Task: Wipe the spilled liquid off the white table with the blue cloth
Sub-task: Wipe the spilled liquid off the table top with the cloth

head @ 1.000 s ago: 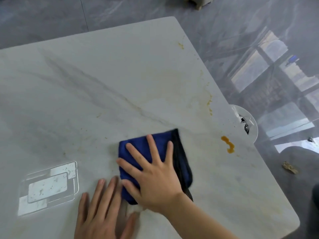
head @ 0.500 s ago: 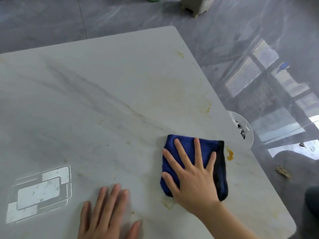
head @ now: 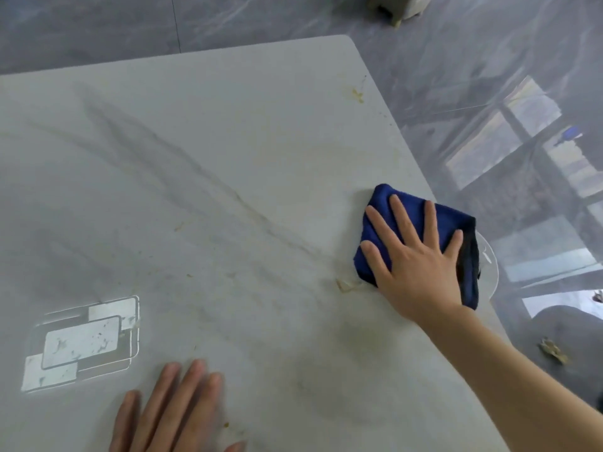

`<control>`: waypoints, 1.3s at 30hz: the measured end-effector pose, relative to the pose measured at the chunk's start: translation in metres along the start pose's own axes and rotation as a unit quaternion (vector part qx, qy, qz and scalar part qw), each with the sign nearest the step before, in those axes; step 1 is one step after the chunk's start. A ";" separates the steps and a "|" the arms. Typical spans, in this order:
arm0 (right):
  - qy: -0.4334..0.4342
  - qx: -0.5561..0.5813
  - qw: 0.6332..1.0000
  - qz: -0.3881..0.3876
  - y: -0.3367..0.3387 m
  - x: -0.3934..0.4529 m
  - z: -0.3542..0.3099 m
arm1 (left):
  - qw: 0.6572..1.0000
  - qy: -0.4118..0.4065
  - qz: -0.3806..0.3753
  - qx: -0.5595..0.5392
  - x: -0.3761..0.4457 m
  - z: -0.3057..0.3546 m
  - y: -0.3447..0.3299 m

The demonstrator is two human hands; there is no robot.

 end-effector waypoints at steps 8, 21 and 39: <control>0.127 0.007 0.992 -0.009 0.000 0.046 -0.038 | 0.999 0.022 -0.016 0.018 0.008 0.006 0.004; 0.071 -0.008 0.996 -0.052 -0.003 -0.096 0.000 | 0.994 0.038 -0.084 -0.062 0.009 0.012 0.020; 0.064 -0.021 0.997 -0.042 -0.020 -0.203 0.005 | 0.994 -0.023 -0.097 -0.044 -0.002 -0.004 0.018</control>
Point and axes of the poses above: each hand's wrist, its own x-axis towards the middle knuckle, its own y-axis out of the back of the hand, z = x × y, the point moved 3 cm from there along x, towards the middle knuckle, and after that the axes turned 4 degrees about x, right-handed, at the moved point
